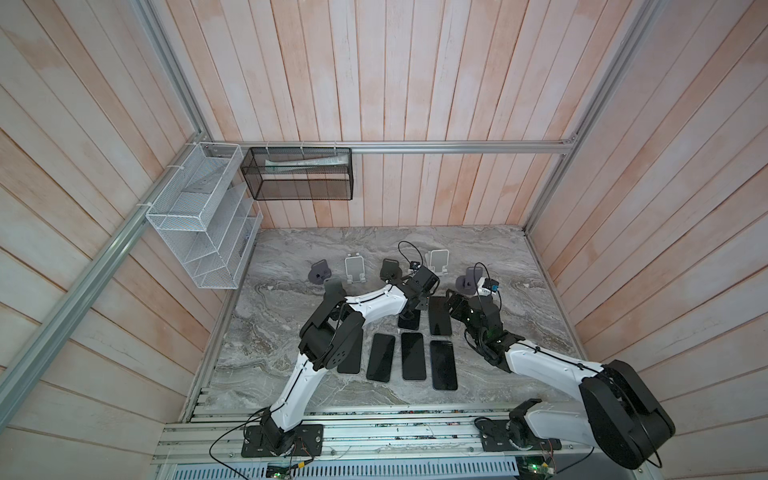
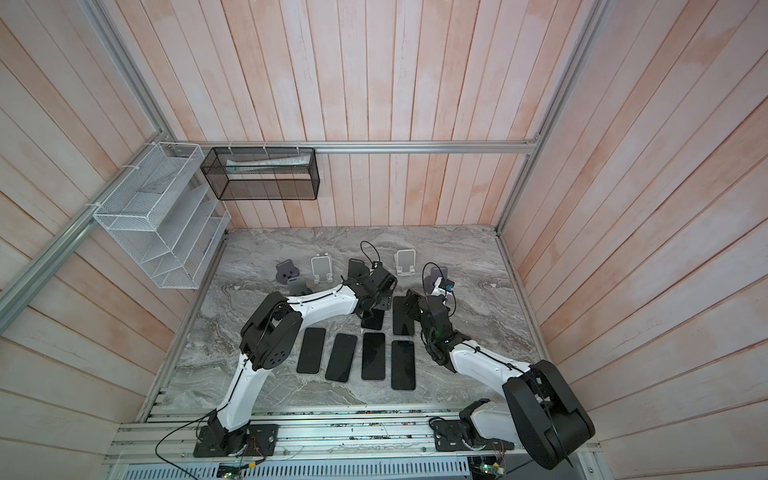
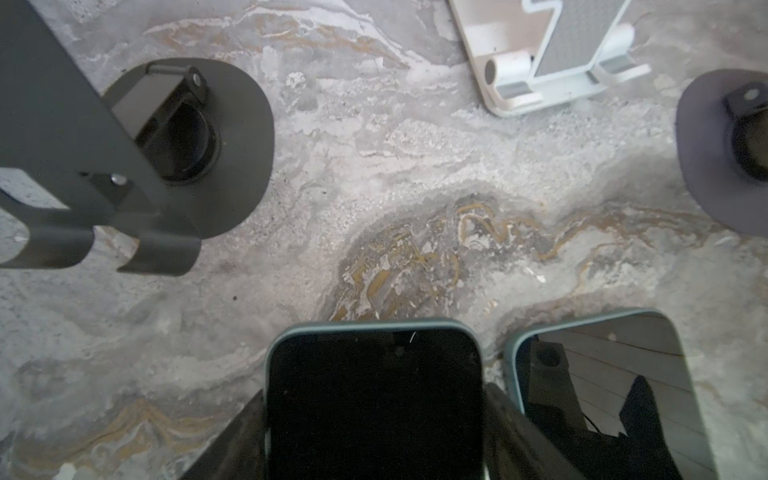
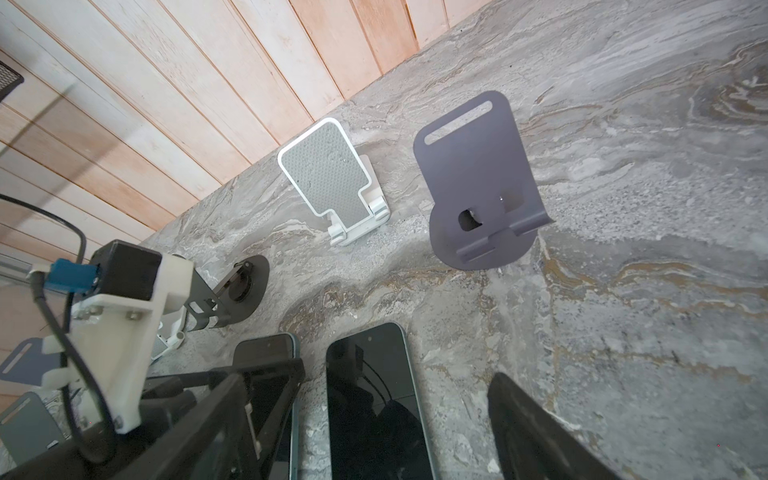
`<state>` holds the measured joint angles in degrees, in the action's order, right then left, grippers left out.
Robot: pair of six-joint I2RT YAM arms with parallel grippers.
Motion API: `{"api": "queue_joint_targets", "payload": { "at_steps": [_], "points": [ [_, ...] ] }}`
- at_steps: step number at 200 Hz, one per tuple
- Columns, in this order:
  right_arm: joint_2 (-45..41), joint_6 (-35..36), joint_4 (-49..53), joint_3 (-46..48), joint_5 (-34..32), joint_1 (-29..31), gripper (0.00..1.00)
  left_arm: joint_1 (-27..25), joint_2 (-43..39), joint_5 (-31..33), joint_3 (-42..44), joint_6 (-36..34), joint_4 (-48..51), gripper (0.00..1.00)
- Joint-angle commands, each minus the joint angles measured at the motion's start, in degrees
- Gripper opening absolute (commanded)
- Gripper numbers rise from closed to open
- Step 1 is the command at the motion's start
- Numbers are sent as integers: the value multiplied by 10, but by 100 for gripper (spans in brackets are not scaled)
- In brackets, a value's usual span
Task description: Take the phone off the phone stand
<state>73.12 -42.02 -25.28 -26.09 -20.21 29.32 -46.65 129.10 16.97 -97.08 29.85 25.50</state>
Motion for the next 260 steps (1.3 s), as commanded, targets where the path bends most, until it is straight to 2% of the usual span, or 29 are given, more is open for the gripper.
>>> {"api": "queue_joint_targets", "payload": {
  "at_steps": [1,20,103,157,204,260],
  "points": [
    [10,2,-1,-17,19,-2,92,5,11,14,-6,1,-14,60],
    [11,12,7,-24,35,-2,92,6,12,11,-6,-1,-16,62],
    [18,11,8,-25,23,-1,91,12,17,7,-6,-14,-2,69],
    [12,13,12,-26,25,-2,91,11,22,-4,-8,-23,2,70],
    [9,17,13,-27,27,-2,91,11,25,0,-19,-39,21,80],
    [7,20,13,-28,28,-2,91,6,-9,-22,-23,-58,40,81]
  ]
}}
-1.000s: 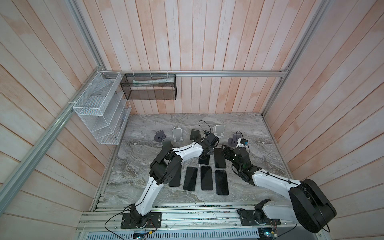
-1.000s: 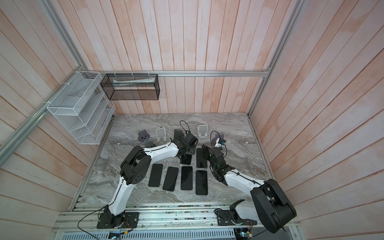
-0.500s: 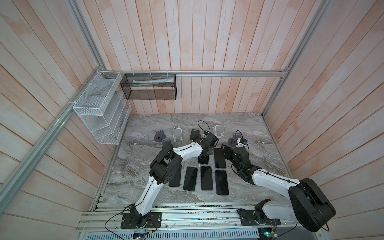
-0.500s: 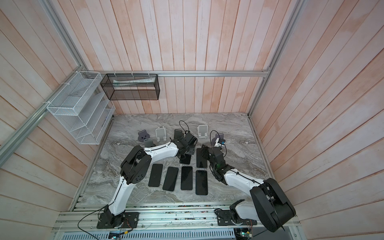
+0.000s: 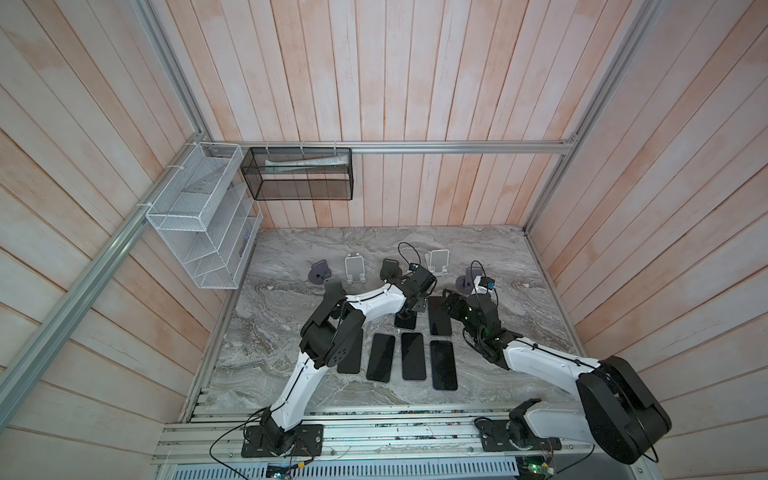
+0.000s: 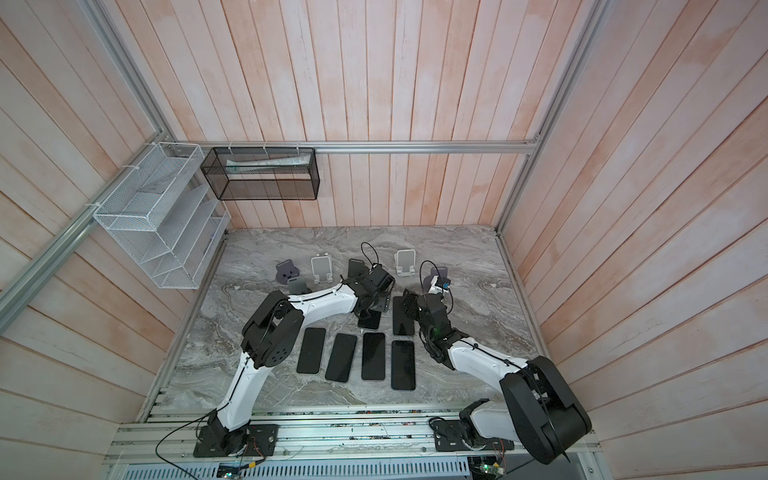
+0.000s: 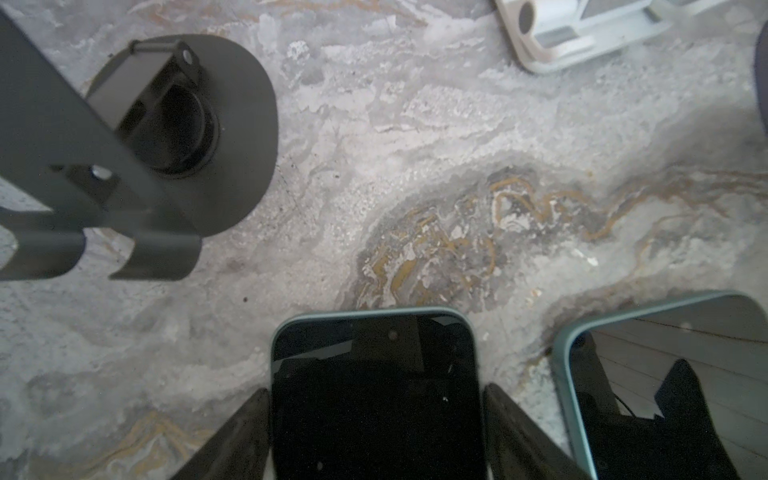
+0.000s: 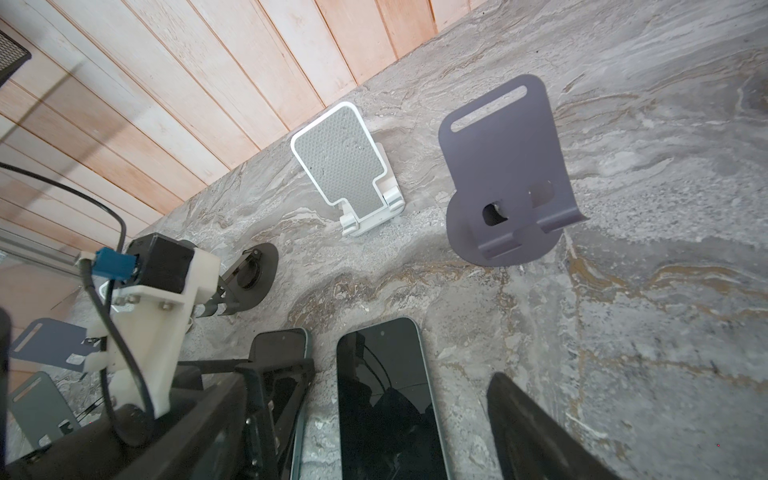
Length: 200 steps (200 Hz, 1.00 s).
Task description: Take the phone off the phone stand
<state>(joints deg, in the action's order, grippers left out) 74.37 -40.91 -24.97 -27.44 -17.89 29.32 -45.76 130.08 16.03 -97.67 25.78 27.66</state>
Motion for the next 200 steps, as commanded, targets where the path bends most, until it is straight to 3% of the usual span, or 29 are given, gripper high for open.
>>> {"api": "queue_joint_targets", "payload": {
  "at_steps": [1,26,29,32,67,89,114,145,177,187,200],
  "points": [
    [-5,9,10,-15,5,-2,91,-3,-20,-13,-17,-18,18,81],
    [-11,12,12,-14,3,-1,91,-7,-65,-23,-17,-44,15,88],
    [-11,12,11,-13,4,-2,91,-9,-70,-23,-19,-49,16,97],
    [-11,12,11,-13,4,-2,91,-10,-75,-22,-21,-53,18,100],
    [-3,10,14,-19,17,-2,91,-25,-111,29,-81,-91,90,100],
    [-15,10,14,-16,10,-2,91,-27,-163,43,-51,-109,92,100],
    [-32,7,13,-6,-7,-1,91,-42,-258,94,62,-106,49,100],
    [-31,4,7,-3,-13,-2,91,-69,-399,305,256,-21,-14,100],
    [-28,5,11,-6,-20,-2,91,-70,-546,365,419,-9,-85,100],
    [-27,6,12,-7,-23,-3,91,-68,-590,386,471,-37,-135,100],
    [-26,6,12,-6,-23,-2,91,-49,-643,386,562,-130,-263,100]
  ]
}}
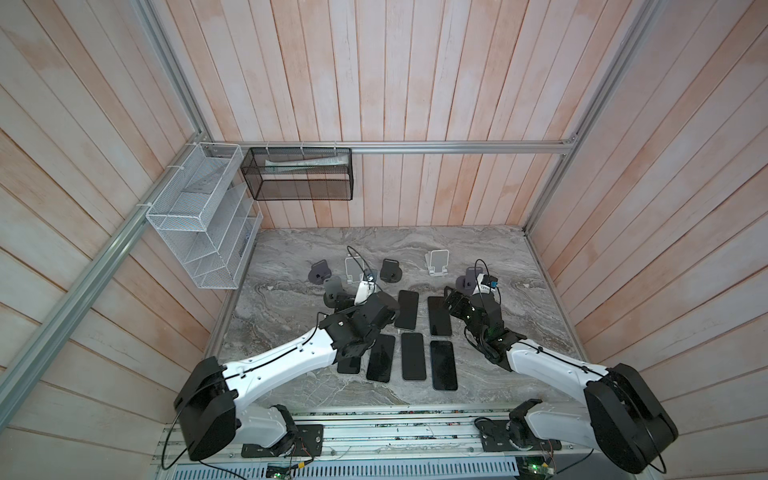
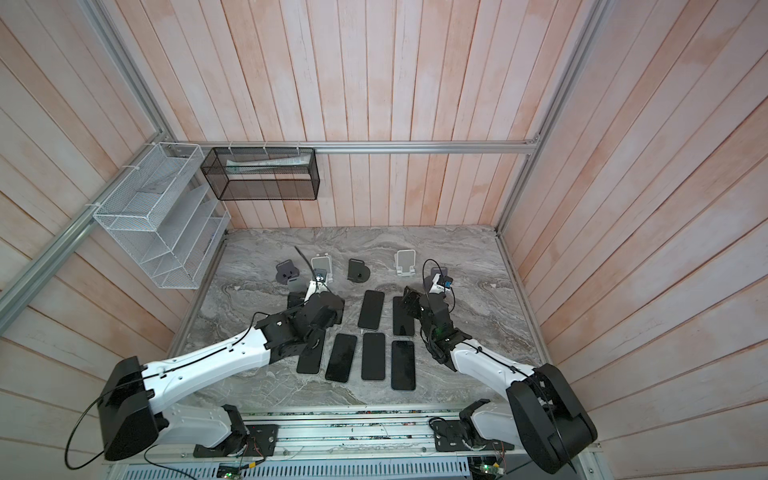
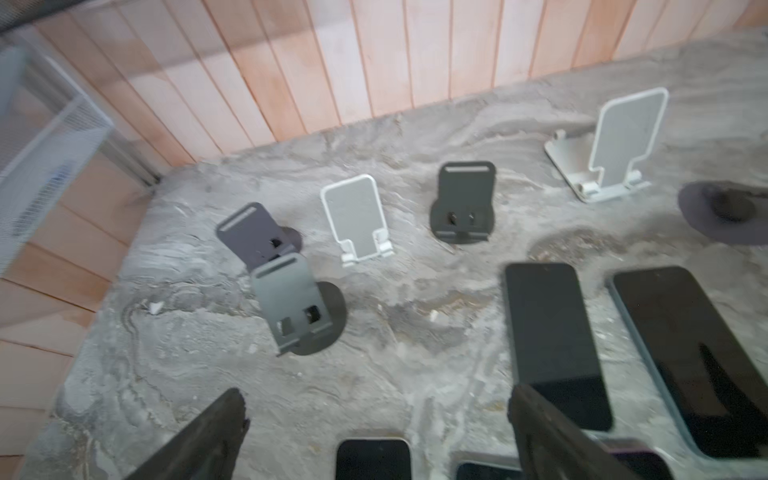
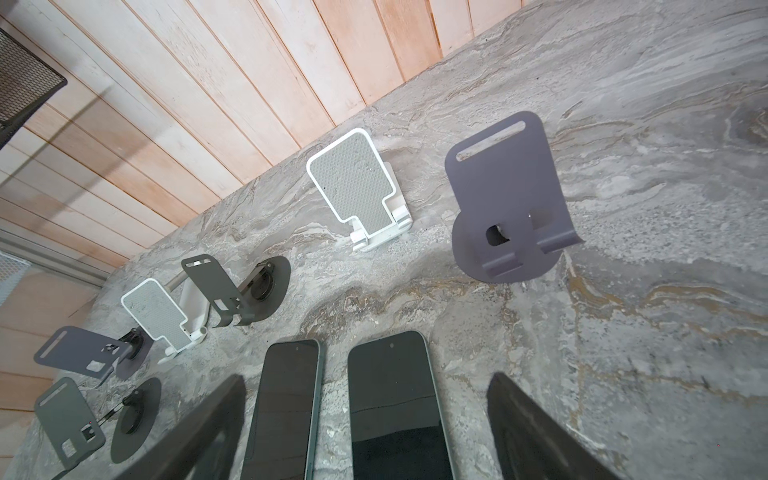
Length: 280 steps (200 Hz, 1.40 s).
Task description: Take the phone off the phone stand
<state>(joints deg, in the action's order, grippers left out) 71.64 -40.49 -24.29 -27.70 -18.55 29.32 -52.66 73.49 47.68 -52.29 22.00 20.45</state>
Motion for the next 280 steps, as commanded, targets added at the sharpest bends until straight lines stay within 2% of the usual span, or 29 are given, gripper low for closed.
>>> {"api": "queue_joint_targets", "payload": {
  "at_steps": [1,8,14,19,28,48,63,74,83,98,125,173,191,198,215,252,262,280],
  "points": [
    [2,2,5,-4,-16,-2,91,24,-81,64,117,-105,-205,100],
    [3,3,2,-3,-16,-3,91,47,-106,4,177,-206,-298,100],
    [6,3,0,-3,-15,-3,91,73,-127,-61,220,-249,-342,100],
    [9,3,0,-4,-15,-3,91,93,-140,-77,249,-242,-368,100],
    [14,4,1,-6,-14,-3,91,136,-159,-79,288,-187,-388,100],
    [19,5,4,-8,-16,-3,91,239,-195,-208,344,-196,-437,100],
    [20,4,3,-8,-16,-2,91,282,-197,-221,350,-214,-458,100],
    [20,4,3,-8,-15,-2,91,303,-180,-204,375,-241,-536,100],
    [19,5,3,-8,-18,-3,91,325,-159,-192,394,-236,-601,100],
    [17,6,3,-6,-23,-3,91,378,-114,-251,406,-224,-658,100],
    [18,8,2,-6,-27,-6,91,443,-25,-285,417,-195,-748,100],
    [11,-7,10,3,-57,-7,91,481,55,-357,384,-227,-801,100],
    [-16,-12,-24,31,-52,-7,91,489,152,-381,401,-236,-939,100],
    [-23,-14,-35,42,-64,-7,91,494,170,-353,406,-225,-972,100],
    [-36,-9,-56,61,-95,-7,91,501,143,-371,389,-212,-891,100],
    [-83,73,-134,103,-99,-3,91,512,152,-401,367,-213,-862,100],
    [-94,76,-151,119,-142,0,91,512,150,-402,366,-213,-858,100],
    [-94,40,-198,158,-217,-5,92,513,150,-402,365,-213,-857,100]
  ]
}}
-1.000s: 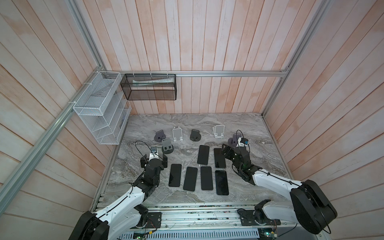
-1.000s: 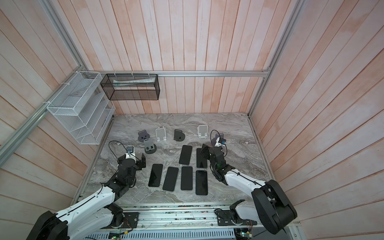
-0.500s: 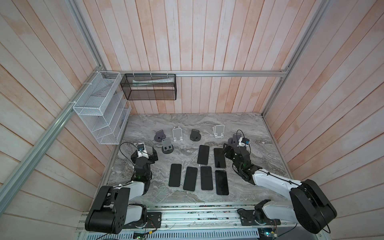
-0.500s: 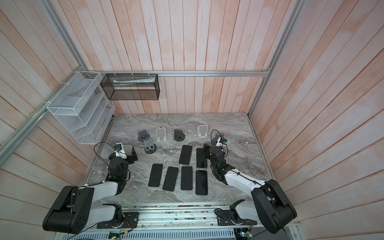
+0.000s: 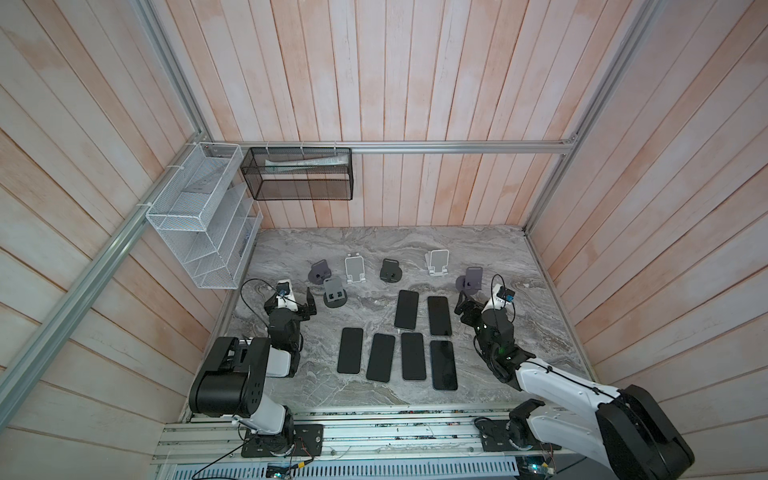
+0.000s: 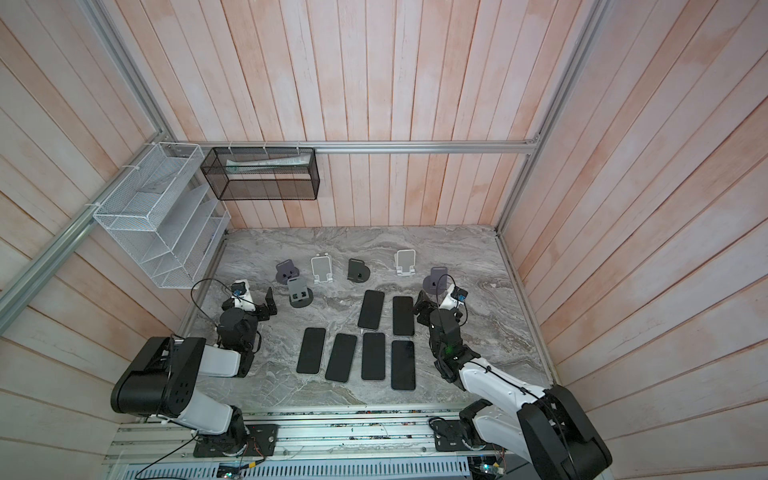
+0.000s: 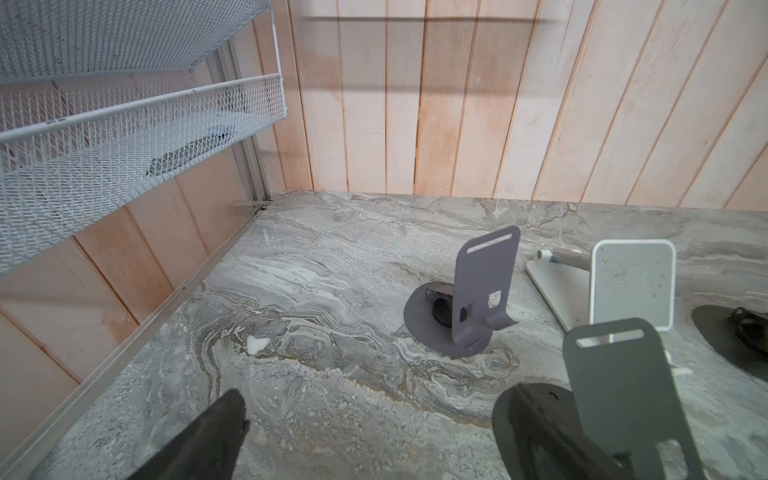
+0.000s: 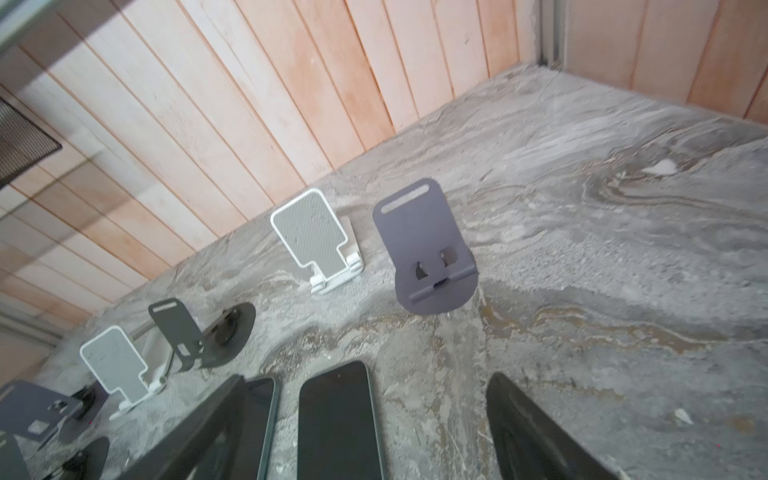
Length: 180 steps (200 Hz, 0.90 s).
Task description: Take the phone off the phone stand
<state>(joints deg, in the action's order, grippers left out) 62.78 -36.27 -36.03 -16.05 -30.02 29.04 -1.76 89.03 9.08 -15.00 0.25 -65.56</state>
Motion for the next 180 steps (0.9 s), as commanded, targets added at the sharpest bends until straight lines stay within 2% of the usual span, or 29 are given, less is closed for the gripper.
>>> {"api": "queue_joint_targets", "payload": {
  "at_steps": [1,14,19,31,46,63,71,85,92,98,112,118,131,141,147,156,167,180],
  "points": [
    [-5,-1,-85,45,-103,-3,92,4,-5,-17,-7,5,3,100],
    [-8,-1,-133,70,-119,-6,92,4,-5,-18,-9,6,6,100],
    [-12,8,-150,77,-121,-6,98,6,-5,-21,-11,7,8,100],
    [-26,38,-172,90,-142,-7,98,13,-6,-34,-14,10,14,100],
    [-60,57,-138,86,-171,-16,98,16,-7,-41,-14,12,17,100],
    [-85,41,-102,78,-190,-55,98,16,-7,-41,-13,12,17,100],
    [-95,63,-118,84,-163,-78,98,16,-7,-41,-14,12,17,100],
    [-121,181,-183,103,-18,-104,98,16,-7,-41,-14,12,17,100],
    [-137,233,-175,100,24,-105,98,16,-7,-41,-14,11,16,100],
    [-147,255,-148,90,27,-105,98,16,-7,-41,-14,12,16,100],
    [-159,321,-105,74,-23,-106,98,16,-7,-41,-14,12,16,100],
    [-159,357,-126,83,-39,-111,98,16,-7,-42,-14,12,16,100],
    [-143,436,-218,123,-20,-136,98,16,-7,-41,-13,12,16,100],
    [-114,450,-253,143,-14,-169,98,16,-7,-42,-13,12,16,100],
    [-98,462,-252,149,16,-195,98,17,-7,-42,-13,12,16,100],
    [-75,415,-255,156,38,-235,98,17,-7,-41,-13,11,16,100],
    [-43,387,-293,174,110,-286,98,17,-7,-42,-13,12,16,100],
    [-1,380,-378,189,128,-303,98,17,-7,-42,-13,12,16,100]
  ]
}}
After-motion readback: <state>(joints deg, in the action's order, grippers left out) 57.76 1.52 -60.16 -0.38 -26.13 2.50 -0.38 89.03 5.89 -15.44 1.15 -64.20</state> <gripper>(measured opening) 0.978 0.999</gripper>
